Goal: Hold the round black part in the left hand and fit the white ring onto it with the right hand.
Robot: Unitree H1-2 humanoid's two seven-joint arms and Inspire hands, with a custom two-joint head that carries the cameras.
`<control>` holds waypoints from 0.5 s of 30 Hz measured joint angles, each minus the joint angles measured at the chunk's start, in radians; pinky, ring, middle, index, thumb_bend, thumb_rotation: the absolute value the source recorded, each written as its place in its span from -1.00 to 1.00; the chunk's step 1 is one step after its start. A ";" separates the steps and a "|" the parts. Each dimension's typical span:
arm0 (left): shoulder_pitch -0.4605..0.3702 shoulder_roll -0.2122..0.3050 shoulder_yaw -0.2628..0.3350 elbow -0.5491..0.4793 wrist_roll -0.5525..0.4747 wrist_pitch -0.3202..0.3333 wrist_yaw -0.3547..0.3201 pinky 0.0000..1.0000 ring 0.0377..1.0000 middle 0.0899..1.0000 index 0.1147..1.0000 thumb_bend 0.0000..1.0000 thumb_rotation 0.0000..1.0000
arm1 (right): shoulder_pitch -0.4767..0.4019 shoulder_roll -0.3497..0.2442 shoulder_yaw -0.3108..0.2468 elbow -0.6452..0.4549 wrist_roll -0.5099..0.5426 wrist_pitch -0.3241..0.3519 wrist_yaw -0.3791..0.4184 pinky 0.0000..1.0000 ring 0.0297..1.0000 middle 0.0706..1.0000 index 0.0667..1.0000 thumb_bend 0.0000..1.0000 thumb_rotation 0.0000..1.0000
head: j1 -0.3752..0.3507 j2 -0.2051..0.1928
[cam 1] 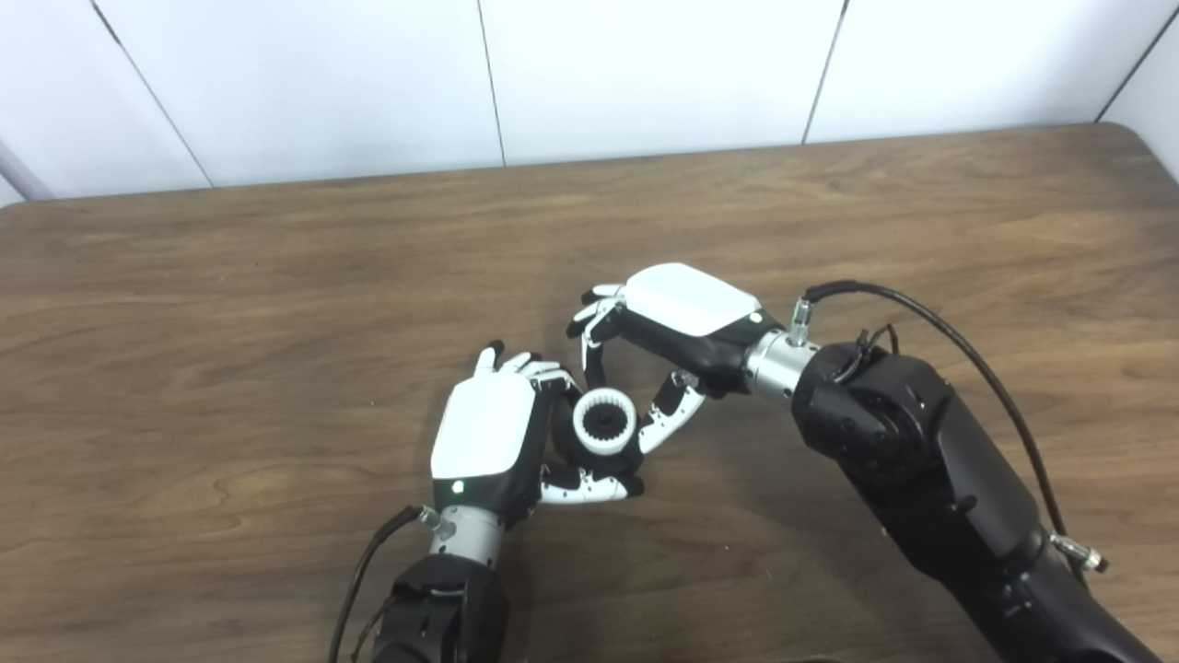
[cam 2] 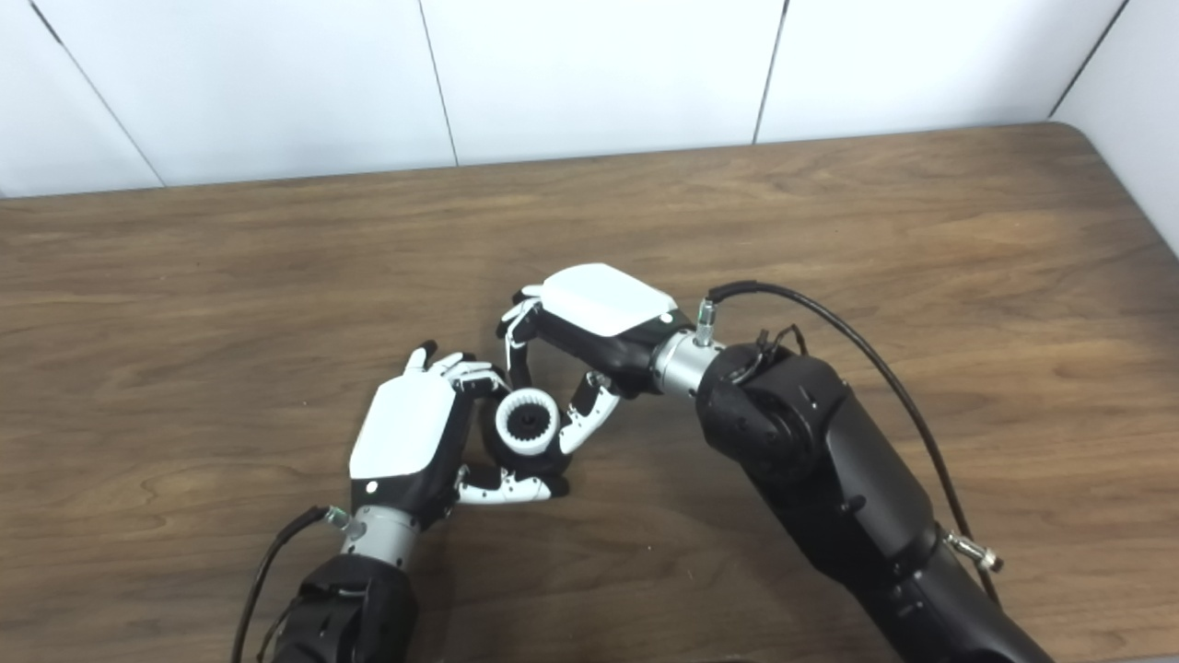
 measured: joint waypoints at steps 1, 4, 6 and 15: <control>0.000 0.000 0.000 0.000 0.000 0.000 0.000 1.00 0.74 0.46 -0.17 0.05 -0.89 | 0.000 0.000 0.000 0.001 0.000 0.000 0.000 0.76 0.84 0.62 -0.11 0.05 -0.73 | 0.000 0.000; 0.000 0.000 0.000 0.000 0.000 0.000 0.000 1.00 0.74 0.46 -0.17 0.05 -0.89 | 0.002 0.000 0.000 0.004 0.000 -0.001 -0.002 0.76 0.85 0.62 -0.11 0.05 -0.73 | 0.000 0.000; 0.000 0.000 -0.001 0.000 0.000 0.000 0.000 1.00 0.73 0.45 -0.17 0.05 -0.89 | 0.004 0.000 0.000 0.009 0.000 -0.001 -0.006 0.76 0.85 0.62 -0.11 0.05 -0.73 | 0.000 0.000; -0.001 0.000 0.000 0.000 0.000 -0.001 0.000 1.00 0.74 0.46 -0.17 0.05 -0.89 | 0.006 0.000 0.000 0.022 0.003 -0.002 -0.013 0.76 0.85 0.62 -0.11 0.05 -0.73 | -0.003 0.003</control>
